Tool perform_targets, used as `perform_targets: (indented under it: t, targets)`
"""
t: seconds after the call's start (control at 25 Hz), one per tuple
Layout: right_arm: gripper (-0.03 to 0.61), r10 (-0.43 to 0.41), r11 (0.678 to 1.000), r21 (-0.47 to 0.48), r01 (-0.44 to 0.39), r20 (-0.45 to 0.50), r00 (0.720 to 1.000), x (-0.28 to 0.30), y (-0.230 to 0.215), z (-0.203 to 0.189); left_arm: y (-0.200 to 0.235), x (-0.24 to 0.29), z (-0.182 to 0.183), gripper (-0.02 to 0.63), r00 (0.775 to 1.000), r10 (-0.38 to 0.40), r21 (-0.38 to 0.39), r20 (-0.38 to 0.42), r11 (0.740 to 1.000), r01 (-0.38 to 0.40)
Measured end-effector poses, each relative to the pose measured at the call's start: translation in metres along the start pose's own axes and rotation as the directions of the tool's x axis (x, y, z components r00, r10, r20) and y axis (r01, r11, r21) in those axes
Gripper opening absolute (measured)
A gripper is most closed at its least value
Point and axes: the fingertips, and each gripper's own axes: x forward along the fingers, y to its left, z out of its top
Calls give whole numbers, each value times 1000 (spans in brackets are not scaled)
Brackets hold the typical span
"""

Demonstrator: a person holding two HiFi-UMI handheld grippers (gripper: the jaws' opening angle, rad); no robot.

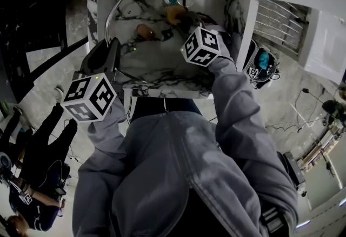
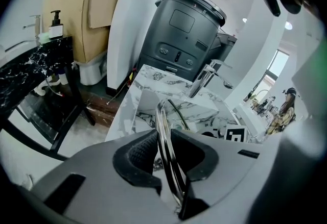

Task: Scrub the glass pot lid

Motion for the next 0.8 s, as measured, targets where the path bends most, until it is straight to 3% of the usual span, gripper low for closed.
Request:
perform_targets:
  t: [0.28, 0.44, 0.8]
  targets:
    - [57, 76, 997, 27, -75, -34, 997, -8, 37, -12, 3, 0, 0, 87, 1000, 15, -1, 6, 1000, -15]
    - [57, 161, 987, 40, -159, -50, 986, -13, 54, -13, 2, -1, 1, 87, 1000, 20, -2, 13, 1000, -20]
    - [57, 401, 916, 10, -402, -111, 909, -31, 117, -17, -2, -3, 3, 80, 999, 40, 39, 24, 998, -41]
